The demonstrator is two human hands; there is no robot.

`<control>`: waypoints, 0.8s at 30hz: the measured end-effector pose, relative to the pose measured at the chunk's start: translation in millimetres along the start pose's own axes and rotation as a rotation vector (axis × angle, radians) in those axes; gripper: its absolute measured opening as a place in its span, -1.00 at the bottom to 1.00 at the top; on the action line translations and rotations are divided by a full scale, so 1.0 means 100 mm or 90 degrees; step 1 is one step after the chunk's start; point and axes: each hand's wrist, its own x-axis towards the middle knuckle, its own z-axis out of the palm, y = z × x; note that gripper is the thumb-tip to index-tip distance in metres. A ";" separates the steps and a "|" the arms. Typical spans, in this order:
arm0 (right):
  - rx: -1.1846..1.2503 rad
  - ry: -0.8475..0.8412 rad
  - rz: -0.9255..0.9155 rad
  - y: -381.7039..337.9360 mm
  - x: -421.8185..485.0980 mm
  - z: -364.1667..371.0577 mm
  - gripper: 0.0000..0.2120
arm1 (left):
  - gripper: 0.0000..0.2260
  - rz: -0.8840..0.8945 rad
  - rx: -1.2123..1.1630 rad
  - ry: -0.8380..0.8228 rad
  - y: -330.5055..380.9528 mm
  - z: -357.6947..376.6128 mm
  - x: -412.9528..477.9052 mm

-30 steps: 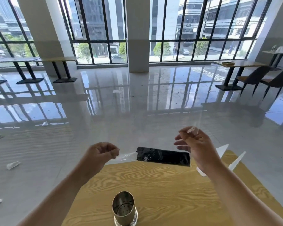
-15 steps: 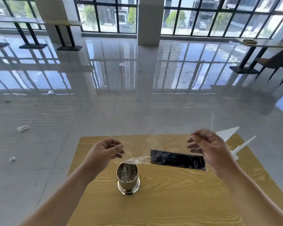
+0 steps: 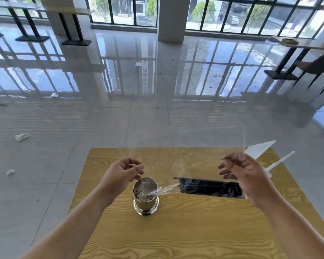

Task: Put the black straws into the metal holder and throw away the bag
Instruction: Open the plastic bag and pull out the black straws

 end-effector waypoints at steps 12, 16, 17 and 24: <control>-0.167 -0.029 -0.073 -0.24 0.08 0.12 -0.87 | -0.89 -0.038 0.069 0.069 -0.09 -0.03 0.04; -0.224 -0.053 -0.106 -0.36 0.11 0.22 -0.77 | -0.89 -0.048 0.074 0.087 -0.13 -0.07 0.03; -0.239 -0.061 -0.114 -0.40 0.12 0.25 -0.75 | -0.89 -0.050 0.075 0.094 -0.14 -0.08 0.02; -0.291 -0.084 -0.124 -0.55 0.21 0.41 -0.79 | -0.89 -0.072 0.065 0.134 -0.20 -0.12 0.00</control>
